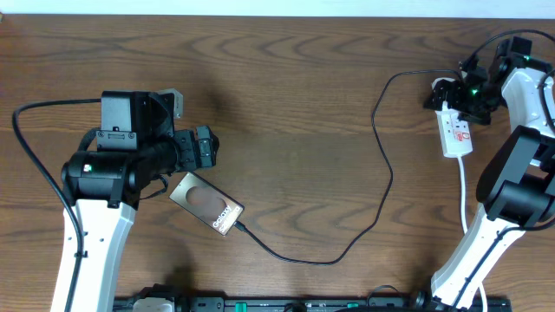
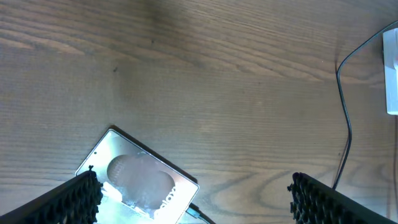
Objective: Plug charger to phone and switch on socket
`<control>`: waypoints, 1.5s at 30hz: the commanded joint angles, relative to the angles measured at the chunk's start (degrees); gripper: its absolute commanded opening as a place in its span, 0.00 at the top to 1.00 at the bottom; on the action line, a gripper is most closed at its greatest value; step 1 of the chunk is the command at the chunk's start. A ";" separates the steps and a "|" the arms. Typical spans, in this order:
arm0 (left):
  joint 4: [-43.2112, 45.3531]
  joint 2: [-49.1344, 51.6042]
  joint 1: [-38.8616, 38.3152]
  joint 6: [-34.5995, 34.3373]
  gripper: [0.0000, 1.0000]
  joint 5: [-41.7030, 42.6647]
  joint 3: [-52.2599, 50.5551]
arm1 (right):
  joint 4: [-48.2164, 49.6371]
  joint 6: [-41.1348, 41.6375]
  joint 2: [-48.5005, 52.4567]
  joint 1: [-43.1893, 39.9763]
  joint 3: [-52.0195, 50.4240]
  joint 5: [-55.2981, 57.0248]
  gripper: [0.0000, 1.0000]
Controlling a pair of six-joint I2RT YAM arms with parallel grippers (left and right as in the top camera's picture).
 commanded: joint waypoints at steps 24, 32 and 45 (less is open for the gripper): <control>-0.48 0.20 -0.20 1.20 0.05 -0.74 -1.14 | 1.36 -0.22 1.55 1.79 1.99 0.22 0.01; -0.48 0.20 -0.20 1.20 0.05 -0.74 -1.14 | 2.03 -0.20 1.55 1.95 0.39 -2.08 0.01; -0.48 0.20 -0.20 1.20 0.05 -0.74 -1.14 | 1.68 0.48 1.55 1.95 0.11 -5.09 0.01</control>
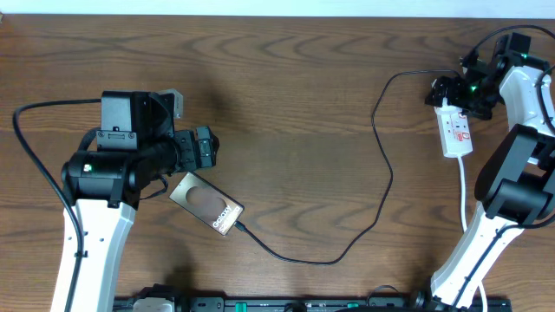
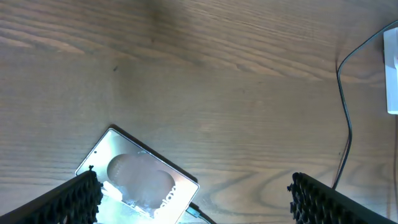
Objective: Plug charger to phone and switch on socket
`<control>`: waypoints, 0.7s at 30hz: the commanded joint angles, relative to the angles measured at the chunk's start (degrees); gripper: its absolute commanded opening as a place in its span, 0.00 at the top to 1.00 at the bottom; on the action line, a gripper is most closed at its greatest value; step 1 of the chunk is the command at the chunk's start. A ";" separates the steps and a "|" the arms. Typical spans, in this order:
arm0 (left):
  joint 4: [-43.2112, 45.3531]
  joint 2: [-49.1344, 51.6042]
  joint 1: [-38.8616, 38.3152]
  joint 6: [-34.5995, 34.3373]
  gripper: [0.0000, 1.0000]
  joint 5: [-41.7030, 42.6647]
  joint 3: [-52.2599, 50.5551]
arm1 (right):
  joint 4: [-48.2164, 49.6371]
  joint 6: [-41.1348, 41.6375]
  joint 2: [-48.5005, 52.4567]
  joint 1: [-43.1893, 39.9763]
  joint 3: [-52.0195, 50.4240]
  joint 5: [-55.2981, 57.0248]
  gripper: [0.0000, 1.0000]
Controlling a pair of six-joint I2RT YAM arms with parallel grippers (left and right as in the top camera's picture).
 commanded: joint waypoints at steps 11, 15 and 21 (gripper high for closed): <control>-0.35 0.17 -0.20 1.20 0.05 -0.74 -1.14 | -1.33 0.90 0.66 1.40 -2.19 -7.74 0.01; -0.35 0.17 -0.20 1.20 0.05 -0.74 -1.14 | -0.72 0.92 0.66 1.38 -3.87 -9.55 0.02; -0.35 0.17 -0.20 1.20 0.05 -0.74 -1.14 | -0.37 1.16 0.66 1.40 -5.75 -12.79 0.05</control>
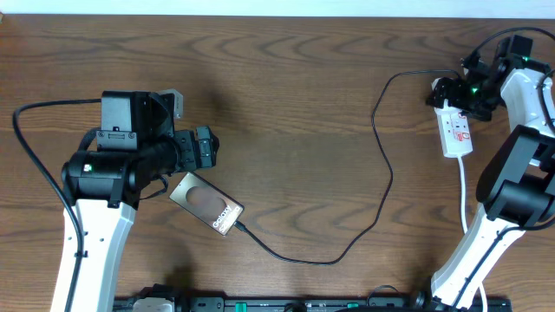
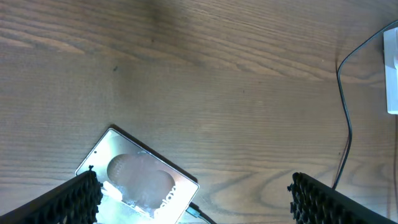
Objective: Plug charger to phone and switch on socket
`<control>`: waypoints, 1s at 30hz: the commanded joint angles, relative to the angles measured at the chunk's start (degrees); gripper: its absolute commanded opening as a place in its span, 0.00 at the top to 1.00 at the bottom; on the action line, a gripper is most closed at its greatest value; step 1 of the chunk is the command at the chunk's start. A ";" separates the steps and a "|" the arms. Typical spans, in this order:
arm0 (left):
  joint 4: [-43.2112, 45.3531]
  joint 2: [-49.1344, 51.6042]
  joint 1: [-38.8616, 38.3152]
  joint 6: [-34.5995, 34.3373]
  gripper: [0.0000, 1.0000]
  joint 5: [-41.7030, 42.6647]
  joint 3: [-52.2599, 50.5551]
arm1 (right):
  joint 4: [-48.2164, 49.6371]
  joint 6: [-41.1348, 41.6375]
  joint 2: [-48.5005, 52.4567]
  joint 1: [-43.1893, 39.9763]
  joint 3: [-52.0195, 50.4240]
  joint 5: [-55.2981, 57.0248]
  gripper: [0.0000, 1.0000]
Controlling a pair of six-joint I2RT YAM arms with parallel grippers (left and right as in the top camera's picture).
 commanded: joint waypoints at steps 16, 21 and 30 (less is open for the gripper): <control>-0.79 0.17 -0.20 1.18 0.05 -0.74 -1.14 | -2.71 7.45 0.57 2.27 -3.41 -3.17 0.03; -0.79 0.17 -0.20 1.16 0.05 -0.72 -1.14 | -9.11 15.02 -5.77 1.86 0.39 8.94 0.01; -0.79 0.17 -0.20 1.16 0.05 -0.72 -1.14 | -13.64 26.01 -23.56 1.92 0.98 17.99 0.01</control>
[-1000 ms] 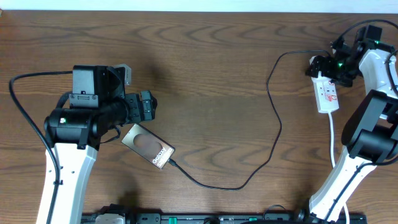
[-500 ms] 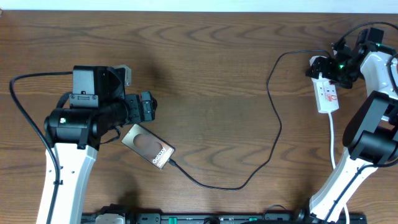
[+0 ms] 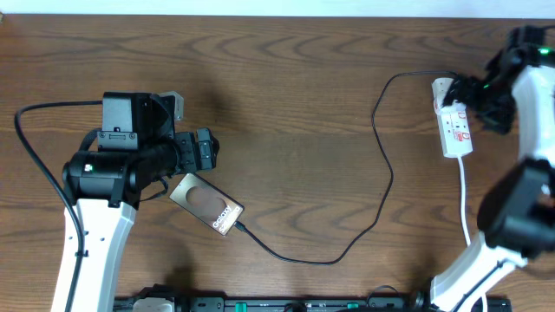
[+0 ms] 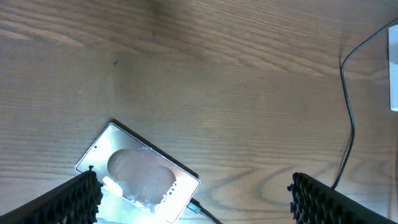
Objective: Plug charger to phone and switch on socket
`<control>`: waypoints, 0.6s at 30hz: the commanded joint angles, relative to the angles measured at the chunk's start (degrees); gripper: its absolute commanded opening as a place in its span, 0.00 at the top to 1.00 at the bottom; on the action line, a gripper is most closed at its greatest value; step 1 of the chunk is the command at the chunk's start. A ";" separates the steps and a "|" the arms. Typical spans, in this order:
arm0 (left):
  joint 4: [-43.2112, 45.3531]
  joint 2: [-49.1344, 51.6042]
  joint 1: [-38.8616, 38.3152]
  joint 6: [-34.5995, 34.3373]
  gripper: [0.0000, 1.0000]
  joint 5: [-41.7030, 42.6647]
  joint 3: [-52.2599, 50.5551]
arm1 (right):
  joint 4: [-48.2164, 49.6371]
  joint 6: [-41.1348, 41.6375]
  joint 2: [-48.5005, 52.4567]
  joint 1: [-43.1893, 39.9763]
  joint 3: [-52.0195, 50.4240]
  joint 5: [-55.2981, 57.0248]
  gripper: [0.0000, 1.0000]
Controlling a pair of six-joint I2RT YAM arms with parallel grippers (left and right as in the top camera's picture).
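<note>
The silver phone [image 3: 205, 203] lies flat on the table, and the wrist view shows it [image 4: 140, 173] between and just beyond my open left fingers. The black charger cable [image 3: 388, 178] is in the phone's lower-right end and loops across to the white power strip [image 3: 454, 130]. My left gripper [image 3: 205, 149] [image 4: 193, 205] hovers open just above the phone. My right gripper [image 3: 475, 90] is at the strip's far end, by the white plug [image 3: 442, 87]. Its jaws are too small and blurred to read.
The brown wooden table [image 3: 295, 113] carries only the phone, cable and strip. The strip's white lead [image 3: 465, 195] runs down toward the right arm's base. A black rail [image 3: 286, 303] lies along the near edge.
My right arm has drawn back to the right and up from the strip's top, leaving the white plug uncovered. The left wrist view has shifted very slightly. Phone and cable lie as before.
At all three earlier moments my right gripper sat over the strip's far end, shifting only slightly, while my left gripper stayed open above the plugged-in phone. Now the right arm stands farther right and the strip's top shows.
</note>
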 commanded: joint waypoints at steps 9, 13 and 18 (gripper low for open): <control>-0.11 0.15 -0.17 1.18 0.05 -0.70 -0.66 | -0.20 4.61 -13.60 0.02 1.81 3.39 0.01; -0.11 0.15 -0.17 1.16 0.05 -0.70 -0.66 | -0.20 4.61 -13.51 0.02 1.77 3.39 0.01; -0.11 0.15 -0.20 1.18 0.05 -0.70 -0.66 | -0.22 4.61 -13.51 0.02 1.77 3.39 0.01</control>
